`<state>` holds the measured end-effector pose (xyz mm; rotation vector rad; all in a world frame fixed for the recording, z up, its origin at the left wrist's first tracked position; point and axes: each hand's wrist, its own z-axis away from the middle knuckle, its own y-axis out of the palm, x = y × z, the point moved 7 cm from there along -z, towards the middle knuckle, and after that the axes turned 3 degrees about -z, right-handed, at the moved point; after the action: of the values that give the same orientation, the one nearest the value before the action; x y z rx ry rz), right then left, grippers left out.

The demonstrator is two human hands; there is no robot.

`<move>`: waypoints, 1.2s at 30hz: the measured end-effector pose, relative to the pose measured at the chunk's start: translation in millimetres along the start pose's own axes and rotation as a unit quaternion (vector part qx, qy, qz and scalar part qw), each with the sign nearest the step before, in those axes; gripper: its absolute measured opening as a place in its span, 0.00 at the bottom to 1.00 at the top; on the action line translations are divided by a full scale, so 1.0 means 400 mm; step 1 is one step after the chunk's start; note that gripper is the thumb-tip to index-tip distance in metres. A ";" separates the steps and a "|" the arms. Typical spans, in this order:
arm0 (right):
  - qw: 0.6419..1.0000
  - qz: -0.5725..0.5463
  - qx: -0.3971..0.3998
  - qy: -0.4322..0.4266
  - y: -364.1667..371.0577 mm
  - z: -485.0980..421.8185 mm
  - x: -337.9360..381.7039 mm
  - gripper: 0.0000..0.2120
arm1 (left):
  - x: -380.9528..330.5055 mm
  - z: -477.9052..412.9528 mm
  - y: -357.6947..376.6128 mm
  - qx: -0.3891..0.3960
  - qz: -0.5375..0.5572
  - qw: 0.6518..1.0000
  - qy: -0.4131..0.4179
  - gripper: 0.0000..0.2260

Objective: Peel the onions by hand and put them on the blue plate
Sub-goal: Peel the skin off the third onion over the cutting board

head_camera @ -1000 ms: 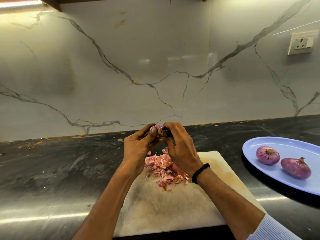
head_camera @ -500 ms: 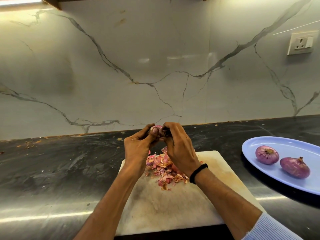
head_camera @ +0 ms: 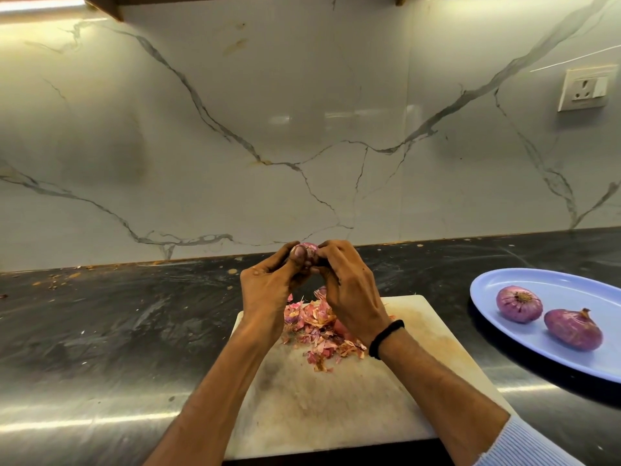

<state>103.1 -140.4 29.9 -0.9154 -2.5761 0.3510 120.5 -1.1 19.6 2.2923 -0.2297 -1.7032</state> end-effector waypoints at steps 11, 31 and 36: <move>0.996 -0.069 -0.051 0.028 -0.028 -0.013 -0.007 0.09 | 0.002 -0.003 -0.007 -0.004 0.031 0.998 -0.053 0.21; 0.999 -0.045 0.009 -0.024 -0.009 -0.008 0.017 0.22 | 0.002 0.002 0.001 0.015 0.007 0.998 -0.061 0.18; 0.999 -0.036 0.001 -0.040 -0.005 -0.005 0.009 0.11 | 0.002 0.002 0.001 0.012 0.009 0.998 -0.061 0.15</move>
<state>100.1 -139.4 33.6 -0.8219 -2.6732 0.3785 120.0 -1.9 18.8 2.1977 -0.2961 -1.8438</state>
